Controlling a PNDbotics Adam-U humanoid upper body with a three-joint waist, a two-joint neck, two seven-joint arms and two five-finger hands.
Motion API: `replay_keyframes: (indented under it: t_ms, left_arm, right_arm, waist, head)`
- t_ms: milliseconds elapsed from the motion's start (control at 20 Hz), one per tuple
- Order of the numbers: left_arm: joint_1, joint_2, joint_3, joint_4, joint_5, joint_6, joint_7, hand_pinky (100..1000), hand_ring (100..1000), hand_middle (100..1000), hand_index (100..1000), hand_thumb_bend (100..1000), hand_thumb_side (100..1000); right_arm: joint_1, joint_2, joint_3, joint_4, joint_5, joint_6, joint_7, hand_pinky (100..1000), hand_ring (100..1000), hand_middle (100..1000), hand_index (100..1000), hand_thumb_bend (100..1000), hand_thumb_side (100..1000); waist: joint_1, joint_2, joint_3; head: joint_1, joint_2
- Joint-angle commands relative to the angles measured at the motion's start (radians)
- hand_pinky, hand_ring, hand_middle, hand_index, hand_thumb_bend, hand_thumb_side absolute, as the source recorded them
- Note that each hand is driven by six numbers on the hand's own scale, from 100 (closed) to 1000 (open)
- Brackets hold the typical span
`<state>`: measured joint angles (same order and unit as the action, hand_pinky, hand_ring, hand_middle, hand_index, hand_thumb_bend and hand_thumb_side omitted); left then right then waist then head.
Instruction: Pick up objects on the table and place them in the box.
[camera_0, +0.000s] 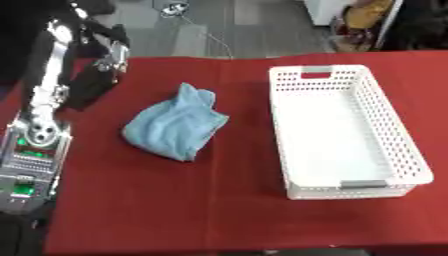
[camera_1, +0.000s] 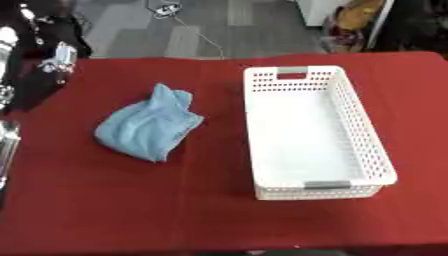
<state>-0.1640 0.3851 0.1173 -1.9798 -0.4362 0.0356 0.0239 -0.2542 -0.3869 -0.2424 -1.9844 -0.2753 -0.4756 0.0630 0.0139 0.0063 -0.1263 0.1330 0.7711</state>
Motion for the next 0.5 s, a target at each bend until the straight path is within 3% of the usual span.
replay_keyframes:
  t_ms: [50, 500]
  left_arm:
    - [-0.008, 0.02, 0.008, -0.02, -0.017, -0.005, -0.021, 522, 617, 833, 821, 433, 356]
    - [-0.013, 0.032, 0.011, -0.02, -0.045, 0.006, -0.038, 537, 628, 835, 833, 453, 334]
  right_arm:
    - [-0.01, -0.023, 0.0, -0.016, -0.002, -0.002, 0.002, 839, 867, 837, 945, 100, 1000]
    - [-0.01, -0.022, -0.003, -0.016, 0.001, 0.001, 0.001, 839, 867, 837, 945, 100, 1000]
  waist:
    - [-0.001, -0.009, 0.0]
    - [-0.002, -0.008, -0.011]
  head:
    - [0.011, -0.001]
    - [0.006, -0.001]
